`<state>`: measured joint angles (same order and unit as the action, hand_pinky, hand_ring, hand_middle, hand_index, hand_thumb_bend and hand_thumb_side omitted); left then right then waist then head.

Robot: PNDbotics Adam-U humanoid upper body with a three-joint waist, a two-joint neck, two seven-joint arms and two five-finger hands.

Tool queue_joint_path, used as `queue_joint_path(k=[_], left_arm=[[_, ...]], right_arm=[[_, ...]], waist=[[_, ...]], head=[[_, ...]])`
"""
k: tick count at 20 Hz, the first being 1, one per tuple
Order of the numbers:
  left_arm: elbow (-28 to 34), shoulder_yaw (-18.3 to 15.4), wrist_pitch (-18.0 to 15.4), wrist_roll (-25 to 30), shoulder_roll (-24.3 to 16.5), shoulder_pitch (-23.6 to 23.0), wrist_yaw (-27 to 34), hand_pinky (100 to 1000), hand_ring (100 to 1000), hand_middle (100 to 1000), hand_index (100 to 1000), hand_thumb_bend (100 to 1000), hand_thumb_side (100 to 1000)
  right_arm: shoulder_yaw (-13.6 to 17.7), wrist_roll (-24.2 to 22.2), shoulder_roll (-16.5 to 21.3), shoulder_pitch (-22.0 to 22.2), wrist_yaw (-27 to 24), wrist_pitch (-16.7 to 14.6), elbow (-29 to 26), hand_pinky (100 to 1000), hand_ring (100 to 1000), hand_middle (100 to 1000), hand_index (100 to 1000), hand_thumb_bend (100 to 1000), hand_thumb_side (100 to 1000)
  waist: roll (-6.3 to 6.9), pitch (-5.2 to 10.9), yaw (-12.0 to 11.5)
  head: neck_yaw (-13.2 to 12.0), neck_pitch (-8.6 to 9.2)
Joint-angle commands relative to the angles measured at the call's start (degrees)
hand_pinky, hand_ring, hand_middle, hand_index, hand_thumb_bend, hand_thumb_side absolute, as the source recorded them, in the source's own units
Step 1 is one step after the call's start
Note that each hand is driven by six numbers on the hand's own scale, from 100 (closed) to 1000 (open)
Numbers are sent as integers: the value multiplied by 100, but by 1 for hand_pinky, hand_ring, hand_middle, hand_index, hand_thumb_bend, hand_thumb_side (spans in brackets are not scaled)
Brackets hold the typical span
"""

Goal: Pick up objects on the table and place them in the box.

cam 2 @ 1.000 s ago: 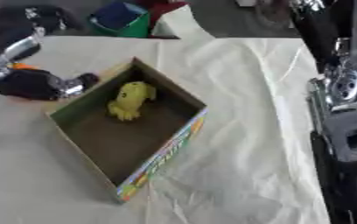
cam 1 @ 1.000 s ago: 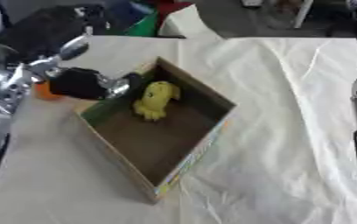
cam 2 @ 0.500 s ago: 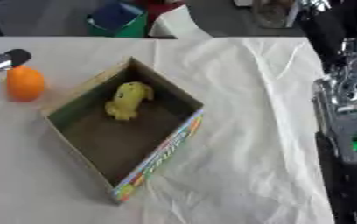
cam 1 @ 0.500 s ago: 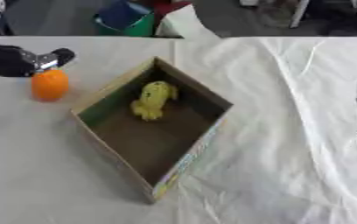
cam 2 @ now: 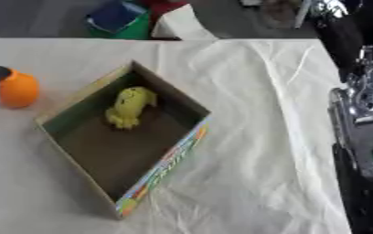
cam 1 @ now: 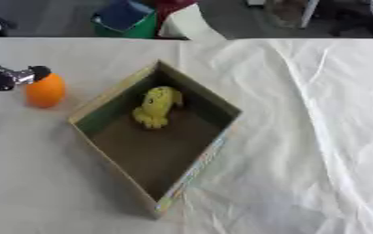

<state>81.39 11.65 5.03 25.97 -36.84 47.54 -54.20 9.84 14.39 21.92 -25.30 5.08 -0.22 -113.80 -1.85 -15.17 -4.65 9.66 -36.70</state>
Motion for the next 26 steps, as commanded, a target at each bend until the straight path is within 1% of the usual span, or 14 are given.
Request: queue_joint_path(k=[1, 5, 11, 14, 20, 22, 23, 26], left_arm=[[-341, -134, 9, 54, -97, 129, -104, 725, 891, 846, 956, 612, 939], [-737, -163, -47, -7, -10, 182, -143, 726, 889, 844, 961, 647, 963], [-1028, -200, -18, -308, 93, 245, -238, 722, 885, 841, 963, 668, 978], [-1167, -215, 9, -408, 133, 258, -249, 718, 882, 838, 960, 662, 984], [-1280, -211, 0, -471, 220, 307, -102, 696, 865, 819, 935, 605, 975], [-1290, -199, -2, -472, 236, 321, -49, 689, 859, 812, 922, 578, 954], [-1298, -189, -1, -469, 242, 326, -49, 681, 853, 804, 910, 555, 926], [-1334, -156, -1, -431, 260, 336, -148, 675, 849, 793, 899, 520, 878]], right_arm=[[16, -11, 160, -104, 19, -9, -79, 767, 683, 457, 779, 100, 461], [10, -23, 152, -134, 16, -7, -79, 768, 683, 456, 779, 100, 460], [2, -47, 134, -184, 13, -9, -79, 769, 682, 453, 779, 100, 457], [8, -50, 144, -198, 14, -7, -79, 770, 682, 452, 779, 100, 455], [15, -62, 138, -211, 11, 16, -79, 774, 683, 449, 780, 100, 455], [19, -59, 138, -211, 11, 25, -79, 774, 683, 448, 780, 100, 455], [19, -59, 137, -214, 10, 26, -79, 775, 683, 448, 780, 100, 455], [13, -68, 136, -226, 4, 22, -79, 775, 683, 448, 780, 100, 455]], waist=[[9, 68, 20], [-3, 14, 32], [-23, -95, 120], [-40, -157, 124], [-67, -253, 97], [-74, -270, 89], [-76, -277, 89], [-82, -294, 93]], head=[[-4, 95], [-9, 145], [-61, 237], [-82, 268], [-77, 269], [-80, 263], [-81, 262], [-80, 265]])
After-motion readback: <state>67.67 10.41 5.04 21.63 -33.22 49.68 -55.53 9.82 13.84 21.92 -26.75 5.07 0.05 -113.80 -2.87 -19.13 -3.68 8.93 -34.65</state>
